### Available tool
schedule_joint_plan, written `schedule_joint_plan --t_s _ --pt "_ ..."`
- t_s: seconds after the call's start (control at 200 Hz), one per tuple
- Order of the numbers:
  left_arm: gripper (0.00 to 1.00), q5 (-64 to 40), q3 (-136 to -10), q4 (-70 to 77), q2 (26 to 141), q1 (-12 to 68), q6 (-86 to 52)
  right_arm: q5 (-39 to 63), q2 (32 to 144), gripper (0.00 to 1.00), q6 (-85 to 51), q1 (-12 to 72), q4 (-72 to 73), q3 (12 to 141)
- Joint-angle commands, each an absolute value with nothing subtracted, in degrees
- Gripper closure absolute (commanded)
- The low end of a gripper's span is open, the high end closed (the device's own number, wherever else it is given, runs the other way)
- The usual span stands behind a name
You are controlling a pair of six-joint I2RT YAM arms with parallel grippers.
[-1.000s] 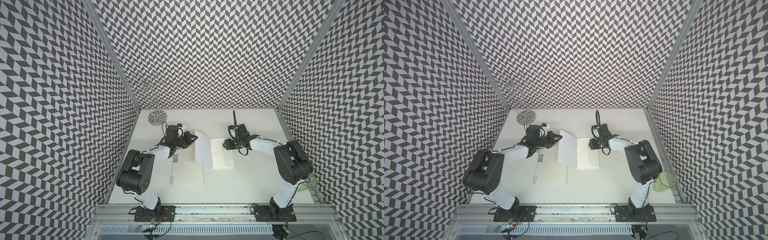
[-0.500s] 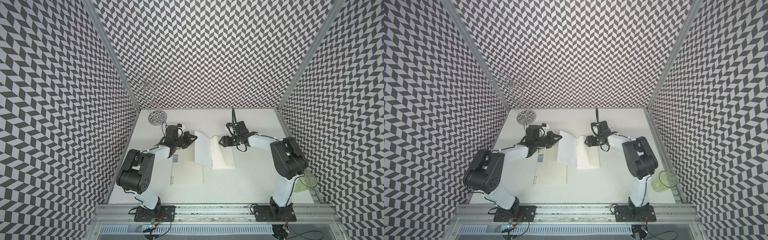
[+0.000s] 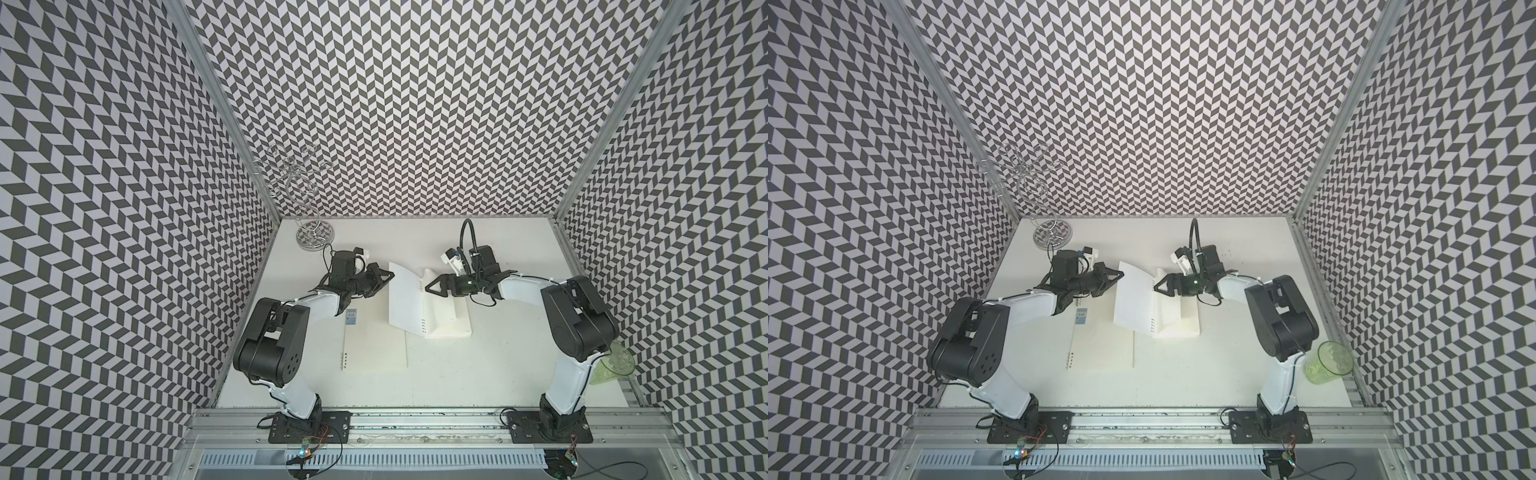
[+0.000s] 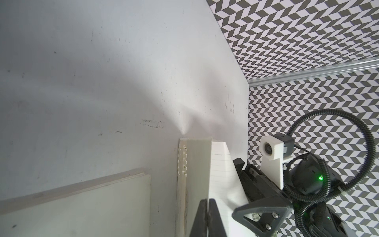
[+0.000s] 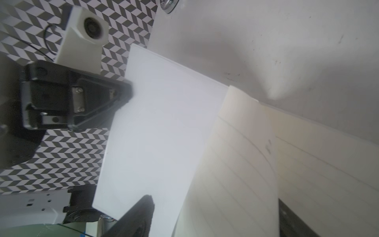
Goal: Tear off pages from different notebooks
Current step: Tear off the paper from the notebook.
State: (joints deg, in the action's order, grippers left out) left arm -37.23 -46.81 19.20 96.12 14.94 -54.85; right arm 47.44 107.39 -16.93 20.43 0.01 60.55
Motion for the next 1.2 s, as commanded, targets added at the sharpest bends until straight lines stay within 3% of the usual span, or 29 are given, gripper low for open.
schedule_joint_plan --t_s 0.0,0.08,0.205,0.225,0.28,0.39,0.451,0.501,0.611,0.701,0.741,1.026,1.196 --pt "1.0 -38.1 -48.0 19.5 96.7 14.6 -53.7 43.1 104.9 0.15 -15.7 20.9 -2.3 63.4" --pt "1.0 -38.0 -48.2 19.4 96.7 14.6 -53.7 33.5 106.9 0.26 -12.3 21.6 -11.1 67.7" --pt "1.0 -37.9 -48.8 18.6 97.0 14.6 -53.4 23.7 109.0 0.67 -10.2 23.2 -17.3 70.9" --pt "0.96 -38.0 -48.9 18.6 97.0 14.6 -53.3 22.6 109.1 0.71 -10.2 23.5 -17.8 71.2" --pt "0.79 -37.9 -49.3 18.5 97.5 14.7 -53.3 21.2 109.0 0.75 -10.0 24.0 -18.4 71.5" --pt "0.67 -38.7 -50.6 18.3 98.9 14.7 -53.4 23.3 107.8 0.82 -10.0 24.7 -16.9 71.4" --pt "0.66 -39.1 -51.3 18.2 99.5 14.7 -53.3 22.9 106.9 0.9 -9.6 25.6 -16.8 71.9" --pt "0.68 -38.9 -52.0 17.5 99.6 14.7 -53.0 21.4 106.5 0.91 -9.0 26.6 -17.4 72.9" --pt "0.9 -38.8 -53.3 15.8 100.2 14.7 -52.3 15.5 105.5 0.94 -5.7 31.3 -18.5 74.7" --pt "1.0 -38.3 -53.3 15.7 100.2 14.8 -52.8 11.1 104.4 0.96 -3.1 35.7 -17.6 73.9" --pt "1.0 -38.0 -53.1 15.7 100.2 14.8 -53.3 9.8 103.4 1.0 -2.3 37.3 -16.6 72.6" --pt "1.0 -32.8 -51.9 14.8 98.8 14.6 -57.1 16.3 90.4 1.0 -1.2 44.9 -4.5 56.6" --pt "1.0 -29.9 -50.9 15.6 98.1 14.5 -59.8 20.9 84.4 1.0 1.0 51.8 -6.7 51.9"
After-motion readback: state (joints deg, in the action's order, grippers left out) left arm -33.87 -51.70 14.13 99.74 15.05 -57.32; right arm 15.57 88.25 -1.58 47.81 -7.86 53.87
